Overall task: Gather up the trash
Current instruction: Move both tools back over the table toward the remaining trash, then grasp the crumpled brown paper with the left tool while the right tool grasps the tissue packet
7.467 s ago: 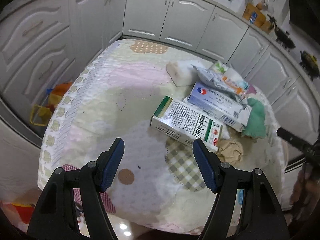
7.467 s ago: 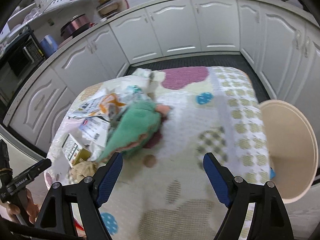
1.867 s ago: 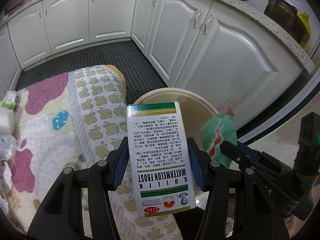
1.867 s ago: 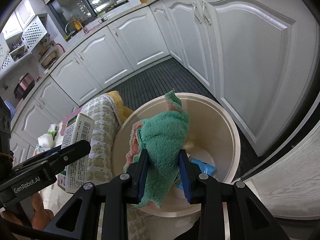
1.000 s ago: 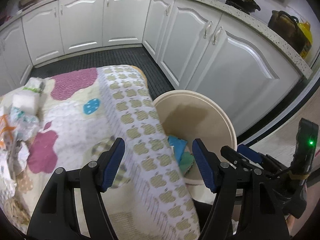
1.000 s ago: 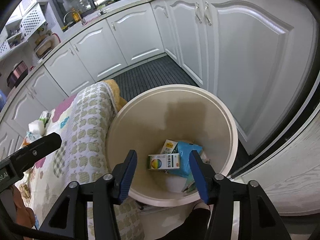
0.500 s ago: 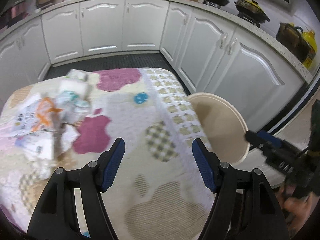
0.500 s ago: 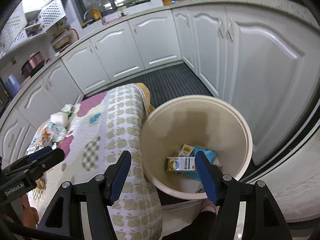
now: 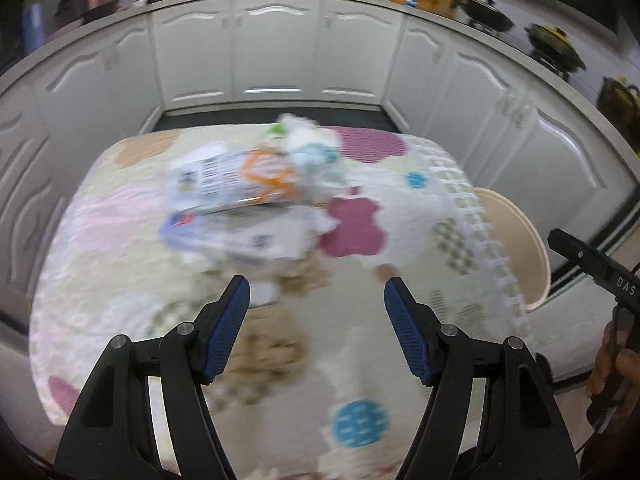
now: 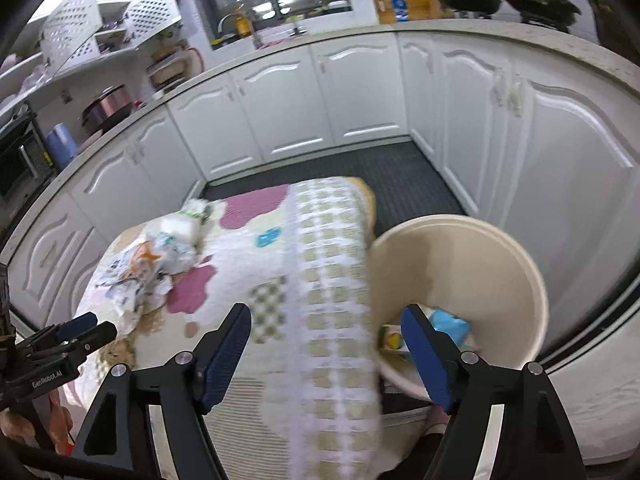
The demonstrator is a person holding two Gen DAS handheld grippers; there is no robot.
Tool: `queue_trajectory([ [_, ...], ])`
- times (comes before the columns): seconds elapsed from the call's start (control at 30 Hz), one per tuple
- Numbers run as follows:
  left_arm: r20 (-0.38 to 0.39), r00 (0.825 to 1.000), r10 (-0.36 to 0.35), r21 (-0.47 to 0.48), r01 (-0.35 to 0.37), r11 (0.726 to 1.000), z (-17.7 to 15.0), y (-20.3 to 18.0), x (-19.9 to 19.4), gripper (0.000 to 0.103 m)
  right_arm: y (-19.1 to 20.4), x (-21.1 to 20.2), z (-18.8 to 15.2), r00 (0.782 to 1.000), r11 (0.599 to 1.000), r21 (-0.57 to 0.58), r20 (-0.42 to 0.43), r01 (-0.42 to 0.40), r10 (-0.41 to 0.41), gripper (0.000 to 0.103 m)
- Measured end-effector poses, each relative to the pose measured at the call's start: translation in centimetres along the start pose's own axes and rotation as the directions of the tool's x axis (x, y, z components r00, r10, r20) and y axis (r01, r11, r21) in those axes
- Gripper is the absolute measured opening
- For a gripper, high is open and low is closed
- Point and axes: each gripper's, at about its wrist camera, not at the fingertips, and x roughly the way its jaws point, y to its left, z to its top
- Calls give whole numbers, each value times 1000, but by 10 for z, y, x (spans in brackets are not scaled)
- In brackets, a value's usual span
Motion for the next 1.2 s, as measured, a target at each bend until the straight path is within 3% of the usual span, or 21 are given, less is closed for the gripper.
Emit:
queue_trajectory([
  [0.27,-19,999,36,-67,-37,997,-19,58,-4,69,60,33,-6,995,994,-74,-67,-77,72,75],
  [0.53,-63,998,-21,-8,20,1000,-34,48,17,69,97,61,-17,985,984,-133,-145,-117,97,75],
  [0.77,-76,994,-83,-14,82,997,-30,39,44,68,113,75,-15,980,980,-154,-172,-128,101,75],
  [0.83,-91,987,-131,-34,129,991,-29,42,49,57,117,78,-12,979,978,-158,-176,-133,104,75],
  [0.87,-95,984,-151,-40,147,988,-29,43,49,43,118,80,-11,978,978,-159,-180,-136,107,75],
  [0.9,-100,978,-182,-48,178,983,-27,46,48,36,120,82,-10,977,977,-160,-183,-141,111,75],
  [1.0,-86,982,-170,-45,167,985,-24,52,41,27,127,87,-4,975,974,-168,-186,-151,119,75],
  [1.2,-49,992,-117,-14,116,993,-24,70,14,23,146,93,5,971,964,-187,-181,-187,153,75],
])
